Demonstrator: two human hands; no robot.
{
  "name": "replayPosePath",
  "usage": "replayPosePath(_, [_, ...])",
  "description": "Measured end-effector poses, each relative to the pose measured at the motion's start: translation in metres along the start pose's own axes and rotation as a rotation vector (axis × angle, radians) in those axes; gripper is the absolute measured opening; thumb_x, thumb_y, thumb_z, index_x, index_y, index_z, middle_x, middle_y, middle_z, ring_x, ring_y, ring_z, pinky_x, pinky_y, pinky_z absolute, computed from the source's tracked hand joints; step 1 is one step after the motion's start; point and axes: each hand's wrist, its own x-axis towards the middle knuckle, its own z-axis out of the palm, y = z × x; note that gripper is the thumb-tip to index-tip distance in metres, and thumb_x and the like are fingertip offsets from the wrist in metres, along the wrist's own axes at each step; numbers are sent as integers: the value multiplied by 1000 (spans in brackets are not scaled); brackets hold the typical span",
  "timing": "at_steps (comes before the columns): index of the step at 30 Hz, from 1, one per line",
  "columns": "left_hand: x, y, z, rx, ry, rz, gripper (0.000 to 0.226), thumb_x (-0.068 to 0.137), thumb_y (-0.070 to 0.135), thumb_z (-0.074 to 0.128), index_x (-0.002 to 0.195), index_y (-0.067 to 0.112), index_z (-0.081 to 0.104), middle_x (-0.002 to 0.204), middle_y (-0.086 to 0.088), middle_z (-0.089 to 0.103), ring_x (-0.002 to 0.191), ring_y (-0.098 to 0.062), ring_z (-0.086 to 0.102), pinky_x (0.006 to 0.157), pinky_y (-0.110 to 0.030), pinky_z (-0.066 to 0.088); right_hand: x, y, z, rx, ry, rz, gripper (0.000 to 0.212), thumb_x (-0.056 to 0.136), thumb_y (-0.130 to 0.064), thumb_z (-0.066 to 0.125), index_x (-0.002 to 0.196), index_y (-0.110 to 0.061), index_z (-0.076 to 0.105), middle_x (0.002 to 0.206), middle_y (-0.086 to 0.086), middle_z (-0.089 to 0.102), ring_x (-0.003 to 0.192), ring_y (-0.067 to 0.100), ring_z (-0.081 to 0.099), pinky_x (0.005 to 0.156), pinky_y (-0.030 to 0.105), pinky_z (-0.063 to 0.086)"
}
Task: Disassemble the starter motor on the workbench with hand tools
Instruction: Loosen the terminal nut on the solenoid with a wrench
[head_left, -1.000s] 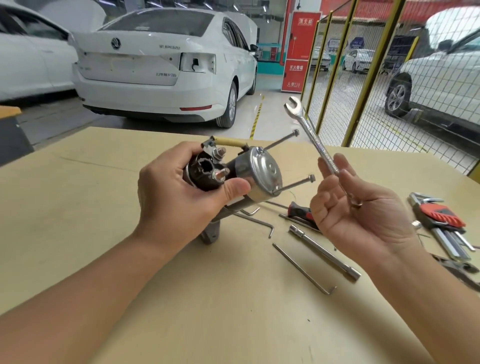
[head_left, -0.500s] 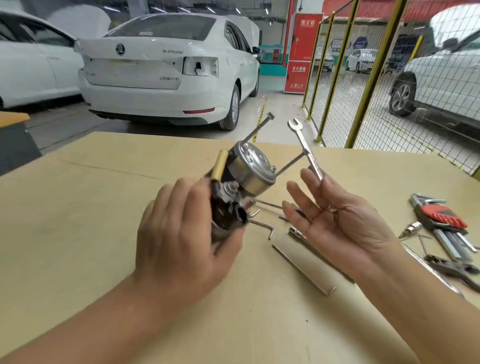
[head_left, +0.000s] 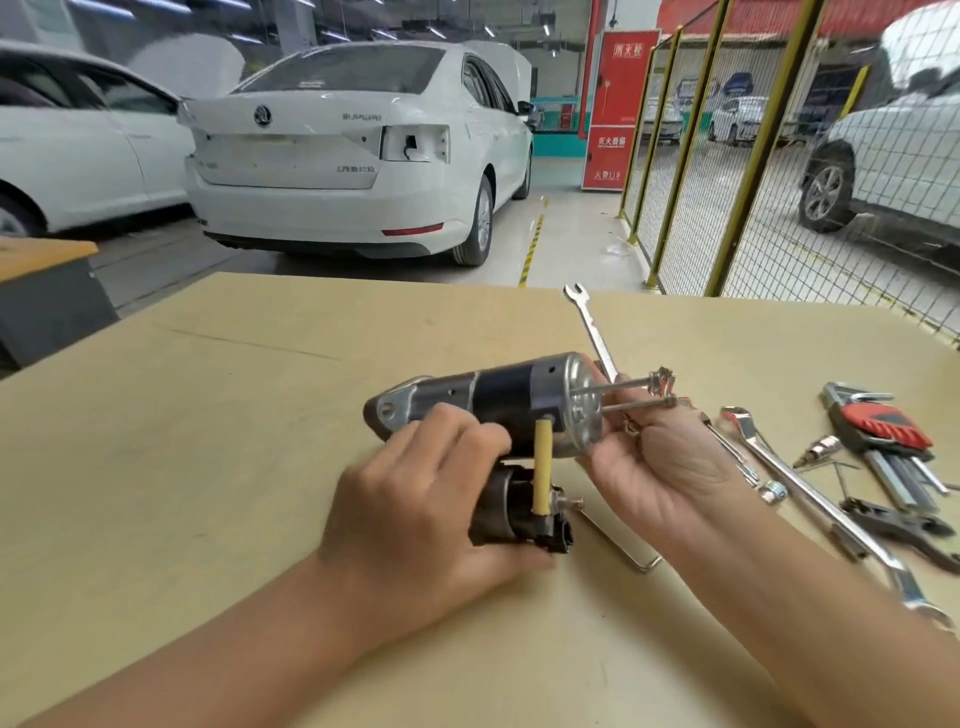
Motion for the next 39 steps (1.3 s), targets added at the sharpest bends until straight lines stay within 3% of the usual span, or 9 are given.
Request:
replayPosePath(4, [32, -23, -17, -175, -112, -27, 96, 55, 81, 79, 128, 24, 54, 123, 4, 54, 95, -9, 52, 76, -22, 46, 1, 1, -1, 104, 9, 46, 41, 86, 1, 57, 126, 13, 53, 113, 31, 67, 106, 32, 71, 101, 43, 53])
replayPosePath(7, [73, -37, -21, -194, -417, -50, 106, 48, 79, 82, 141, 39, 48, 130, 16, 55, 119, -7, 49, 96, -23, 42, -1, 2, 1, 99, -10, 36, 43, 81, 3, 59, 122, 13, 55, 112, 31, 68, 97, 33, 74, 87, 47, 59])
replayPosePath(10, [106, -44, -14, -387, -863, -143, 96, 49, 67, 92, 134, 53, 49, 122, 22, 64, 114, -2, 60, 96, -33, 53, -1, 2, 2, 63, -34, 51, 38, 99, -1, 51, 134, 12, 49, 124, 30, 63, 97, 32, 73, 68, 42, 63])
replayPosePath(12, [114, -48, -7, -466, -929, -138, 81, 52, 59, 96, 124, 38, 64, 111, 12, 70, 103, -12, 67, 89, -48, 57, 1, 2, 0, 53, -24, 47, 38, 105, -6, 47, 140, 8, 44, 130, 27, 62, 102, 31, 71, 65, 41, 62])
replayPosePath(16, [106, -62, 0, -570, -815, -147, 72, 56, 49, 95, 114, 16, 69, 100, -4, 69, 93, -30, 66, 81, -55, 55, 1, 0, 1, -30, -81, 30, 46, 102, -7, 47, 146, 0, 37, 128, 24, 65, 109, 33, 70, 75, 49, 62])
replayPosePath(20, [88, -78, -2, -776, -656, -233, 68, 61, 33, 93, 120, 11, 67, 105, -11, 71, 98, -36, 67, 81, -43, 57, -1, 0, -3, -187, -146, 6, 45, 95, -14, 52, 136, 1, 45, 124, 16, 70, 113, 40, 67, 96, 60, 51])
replayPosePath(25, [73, -77, -7, -777, -503, -267, 76, 58, 40, 94, 126, 26, 64, 110, 1, 73, 102, -23, 70, 91, -42, 58, 1, -8, -11, -287, -44, 17, 21, 90, -33, 65, 103, -19, 73, 100, -3, 76, 77, 21, 69, 69, 39, 55])
replayPosePath(31, [50, -45, 3, -356, -100, -465, 79, 51, 70, 80, 122, 45, 56, 112, 22, 64, 105, -6, 60, 85, -33, 53, -1, -29, -3, -478, -34, -162, 22, 89, -35, 66, 72, -21, 67, 72, -2, 64, 52, 13, 49, 55, 27, 47])
replayPosePath(39, [47, -52, -4, -370, -113, -382, 78, 49, 63, 80, 120, 48, 51, 109, 24, 65, 103, -6, 61, 79, -28, 53, -3, -38, 3, -668, -18, -203, 8, 94, -5, 53, 93, -11, 58, 64, 10, 57, 48, 21, 50, 54, 30, 51])
